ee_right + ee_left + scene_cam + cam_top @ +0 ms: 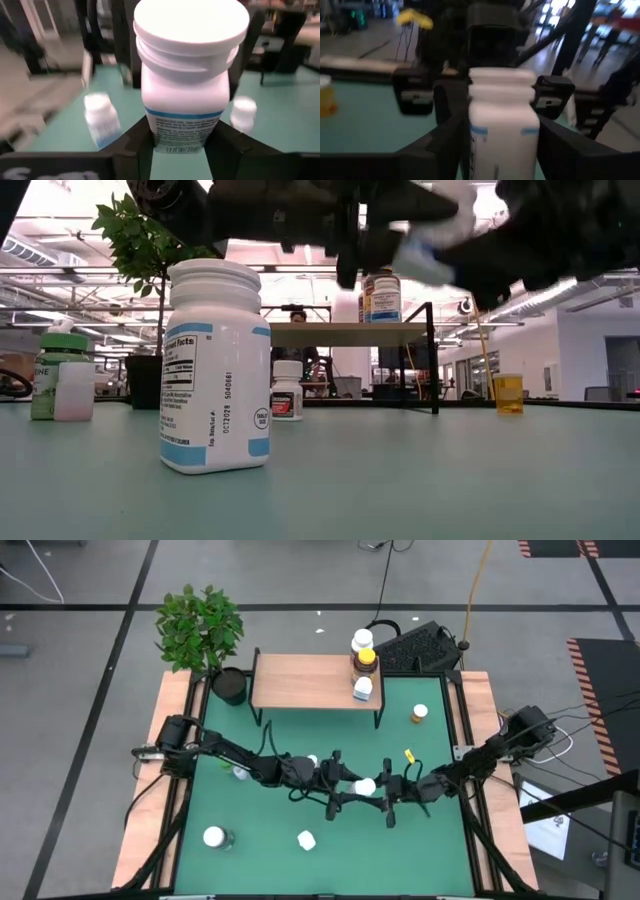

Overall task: Pick and place medicine bottles onto shelf by color
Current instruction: Put the large white pill bottle on the right shelf

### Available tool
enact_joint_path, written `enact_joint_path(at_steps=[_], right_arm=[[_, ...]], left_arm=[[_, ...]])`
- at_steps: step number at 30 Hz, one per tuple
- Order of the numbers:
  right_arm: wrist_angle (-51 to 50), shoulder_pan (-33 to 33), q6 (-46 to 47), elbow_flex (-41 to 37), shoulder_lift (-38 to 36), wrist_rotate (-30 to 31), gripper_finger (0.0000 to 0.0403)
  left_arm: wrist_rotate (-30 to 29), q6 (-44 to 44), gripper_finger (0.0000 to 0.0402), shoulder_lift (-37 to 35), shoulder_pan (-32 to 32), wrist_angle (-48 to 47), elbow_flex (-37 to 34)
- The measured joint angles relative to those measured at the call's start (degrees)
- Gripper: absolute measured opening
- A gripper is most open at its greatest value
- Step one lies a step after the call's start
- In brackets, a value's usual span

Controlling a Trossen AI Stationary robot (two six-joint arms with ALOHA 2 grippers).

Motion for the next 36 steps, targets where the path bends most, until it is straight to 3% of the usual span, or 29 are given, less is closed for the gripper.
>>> enact_joint_path(at_steps=[7,13,19,25,36], right_arm=[[-17.1,-1.1,4.3,-0.1,0.1,0.9,0.0144],[-20.4,-3.3,7.0,-0.1,0.1,-1.9,0.0144],[-24.5,-4.5,7.1,2.0,0.1,-3.6,0.0147],[-27.6,-4.6,6.7,4.0,0.1,-3.5,0.0147],[-27.6,-4.6,6.7,3.9,0.1,-3.5,0.0147]], left_arm=[[-1.1,1.1,0.03,0.0,0.9,-9.3,0.0],[-1.1,1.9,0.0329,0.6,0.7,-9.2,0.1],[-7.7,6.2,0.033,1.0,-0.9,-14.7,1.8],[-7.7,6.0,0.0328,1.9,-0.8,-18.3,6.2],[-8.6,4.5,0.0266,2.7,-0.8,-24.6,9.1]])
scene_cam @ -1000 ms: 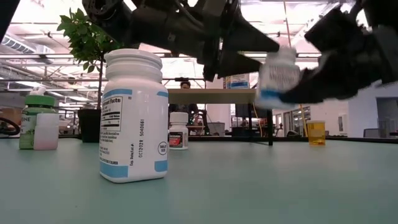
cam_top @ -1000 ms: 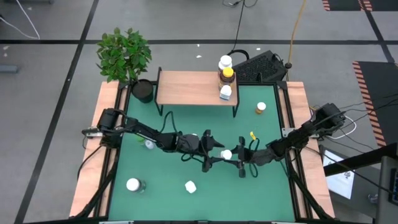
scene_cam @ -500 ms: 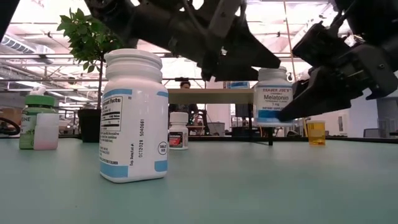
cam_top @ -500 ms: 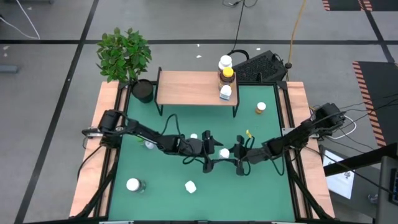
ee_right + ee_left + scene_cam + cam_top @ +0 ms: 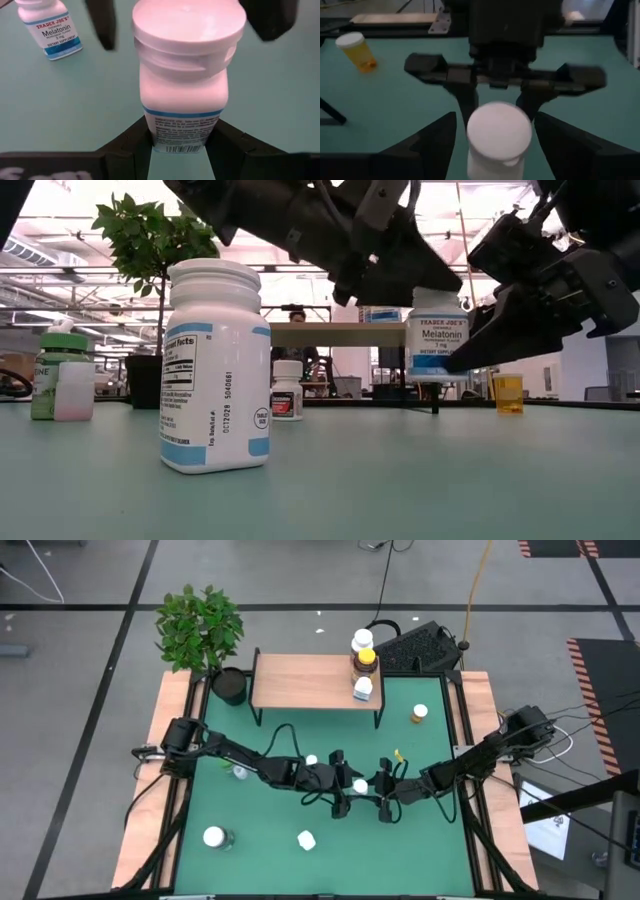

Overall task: Pick and place medicine bottles onto shelf by color
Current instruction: Put the large white pill bottle on the right shelf

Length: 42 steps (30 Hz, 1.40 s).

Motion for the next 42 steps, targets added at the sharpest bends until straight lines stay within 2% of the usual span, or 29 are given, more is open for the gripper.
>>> enact_joint_path(at_steps=[6,12,16,19,22,27,32,36,39,42], right_arm=[[0.3,0.0,-0.2,0.0,0.0,0.1,0.0147],[0.3,0.0,-0.4,0.0,0.0,0.2,0.0147],[0.6,0.0,-3.1,0.0,0.0,0.3,0.0156],[1.0,0.1,-5.3,0.0,0.0,0.7,0.0179],[1.2,0.1,-7.6,0.0,-0.6,3.6,0.0209],[-1.0,0.5,-6.9,0.0,-5.0,4.9,0.0243],[-10.0,1.1,-2.6,0.0,-12.6,7.9,0.0241],[-19.0,1.1,1.4,-0.2,-17.9,7.8,0.023],[-18.4,1.5,2.9,-1.9,-19.6,7.9,0.0223],[-13.1,1.8,3.4,-4.4,-19.6,7.8,0.0218]], left_arm=[[0.0,0.1,0.0238,0.0,0.3,-0.9,0.0],[0.0,0.3,0.0191,0.0,0.2,-0.9,0.0],[0.0,0.6,0.0172,0.0,0.2,-0.9,0.0],[-0.2,0.4,0.0176,0.0,0.4,-0.8,0.0],[-1.9,0.0,0.0186,-0.8,0.5,-1.2,0.0],[-2.3,-0.2,0.0189,-3.5,1.3,-3.1,0.0],[-2.5,0.1,0.019,-6.5,2.5,-6.3,0.0],[-3.0,0.5,0.019,-9.0,3.4,-8.9,0.0],[-3.0,0.5,0.019,-11.2,4.1,-10.4,0.0],[-2.9,0.5,0.0191,-13.1,4.7,-12.2,0.0]])
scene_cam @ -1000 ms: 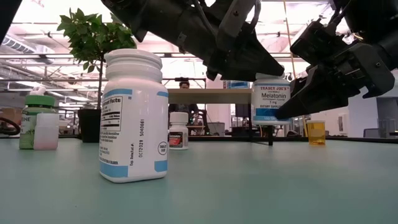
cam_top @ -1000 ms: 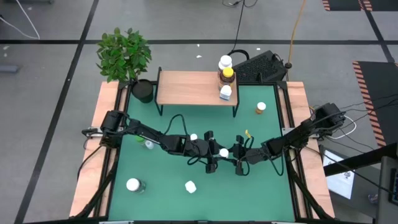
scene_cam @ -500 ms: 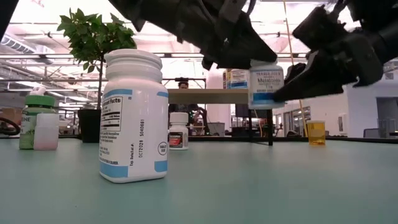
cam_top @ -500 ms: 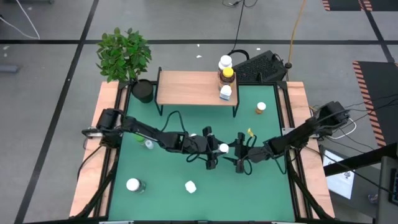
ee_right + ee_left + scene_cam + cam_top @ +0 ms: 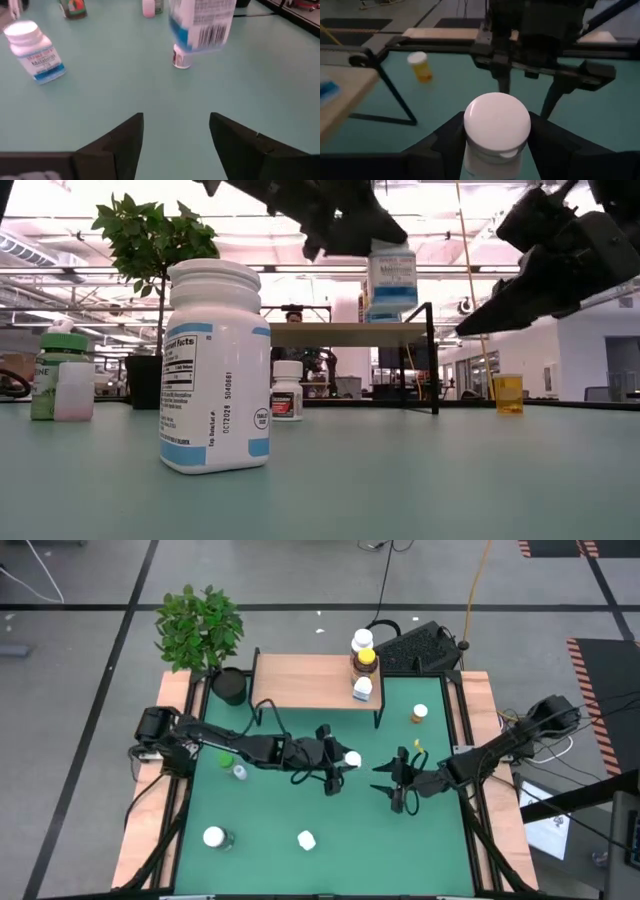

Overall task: Pick and place medicine bottles onto shelf by color
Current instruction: Put the large white pill bottle on the right shelf

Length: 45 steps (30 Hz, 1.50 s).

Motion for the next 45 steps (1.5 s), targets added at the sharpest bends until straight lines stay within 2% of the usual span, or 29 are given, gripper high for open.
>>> enact_joint_path(at_steps=[9,12,20,27,31,39,45], right_arm=[[12.3,0.3,0.0,-6.2,0.1,-0.3,0.0215],[14.6,0.3,-0.1,-7.1,0.1,-0.9,0.0215],[16.2,0.3,-0.4,-8.1,0.1,-1.7,0.0215],[16.5,0.3,-0.4,-8.1,0.1,-1.6,0.0215],[17.3,0.3,-0.4,-8.1,0.1,-1.6,0.0215],[18.8,0.1,-0.4,-8.1,0.1,-1.3,0.0215],[18.9,-1.4,0.0,-8.1,0.1,-1.3,0.0215]], left_arm=[[0.4,2.8,0.0191,-5.0,1.3,-2.1,0.1],[0.3,3.5,0.0191,-7.1,2.9,-5.4,-0.1],[0.4,5.0,0.0191,-10.2,8.1,-10.3,0.0],[0.7,8.8,0.0191,-11.4,15.9,-9.5,0.0],[5.3,10.6,0.0191,-10.8,22.1,-9.1,0.0],[15.9,10.0,0.0191,-7.8,33.5,0.2,0.0],[21.5,9.7,0.0191,-4.7,38.3,7.1,0.0]])
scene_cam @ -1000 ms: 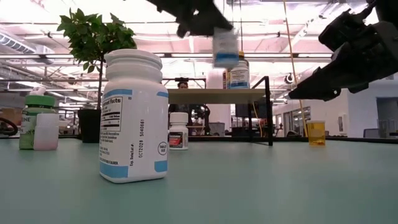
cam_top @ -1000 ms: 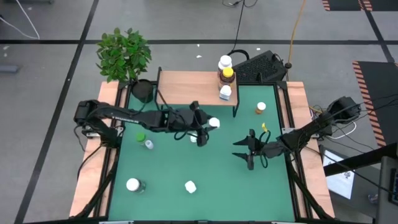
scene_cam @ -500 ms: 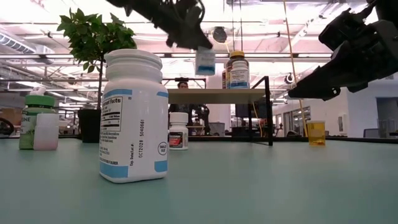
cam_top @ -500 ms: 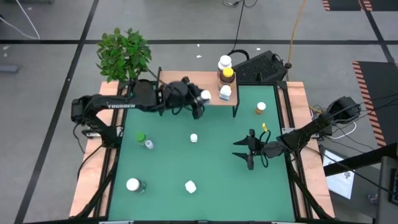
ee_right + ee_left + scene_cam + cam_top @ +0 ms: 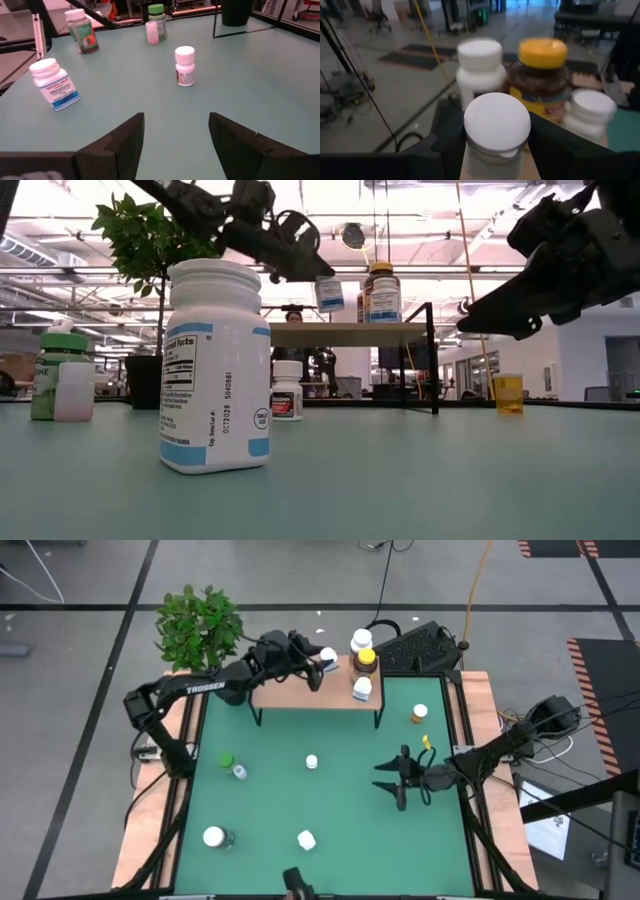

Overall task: Pick and place medicine bottles onto shelf by color
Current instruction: Put the large white pill bottle on the right shelf

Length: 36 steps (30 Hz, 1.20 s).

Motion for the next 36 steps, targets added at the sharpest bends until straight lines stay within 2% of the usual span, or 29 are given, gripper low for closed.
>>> enact_joint_path(at_steps=[11,17,24,29,36], right_arm=[[-0.4,-2.7,-0.9,0.0,0.0,0.0,0.0215],[-0.4,-4.1,-1.7,0.0,0.0,-0.1,0.0215],[-1.1,-4.3,-1.7,0.0,0.0,-0.6,0.0215],[-1.5,-4.2,-1.3,0.0,0.0,-2.0,0.0215],[-2.1,-3.9,0.6,-1.0,0.0,-2.0,0.0215]], left_arm=[[3.0,0.4,0.0191,2.2,1.7,0.2,0.7],[3.0,1.3,0.0191,4.0,1.4,-10.6,8.7],[3.0,3.1,0.0191,10.0,1.5,-20.7,19.8],[3.0,3.5,0.0191,13.4,1.6,-21.7,21.4],[2.9,4.4,0.0191,14.3,2.2,-21.9,21.4]])
